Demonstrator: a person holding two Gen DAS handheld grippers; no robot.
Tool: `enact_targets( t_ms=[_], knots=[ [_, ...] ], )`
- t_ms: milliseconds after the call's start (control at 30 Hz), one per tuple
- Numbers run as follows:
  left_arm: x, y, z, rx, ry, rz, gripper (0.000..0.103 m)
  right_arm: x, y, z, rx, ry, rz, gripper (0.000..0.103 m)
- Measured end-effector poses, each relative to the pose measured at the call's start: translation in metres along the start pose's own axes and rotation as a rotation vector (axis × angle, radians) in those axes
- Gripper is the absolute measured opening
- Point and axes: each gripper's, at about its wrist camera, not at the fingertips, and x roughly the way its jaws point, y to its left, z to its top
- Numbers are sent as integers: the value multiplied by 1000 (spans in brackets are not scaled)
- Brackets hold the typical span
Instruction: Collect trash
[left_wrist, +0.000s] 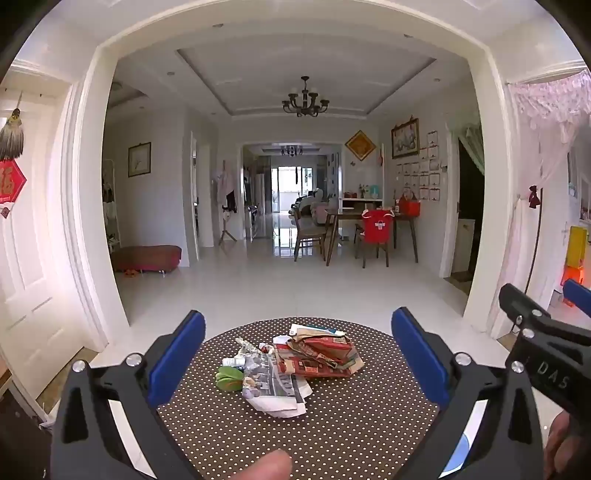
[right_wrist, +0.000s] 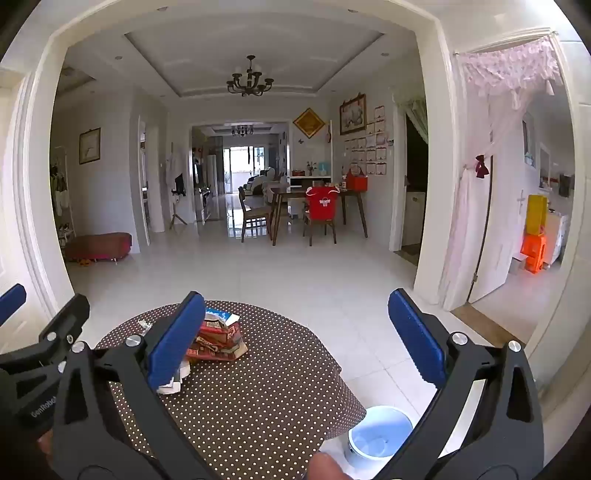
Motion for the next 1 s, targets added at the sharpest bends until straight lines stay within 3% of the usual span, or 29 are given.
enact_targets(
  t_ms=[1000],
  knots=[
    [23, 5, -4, -16, 29, -34, 99, 14, 7, 7, -9, -3, -15, 97]
  ],
)
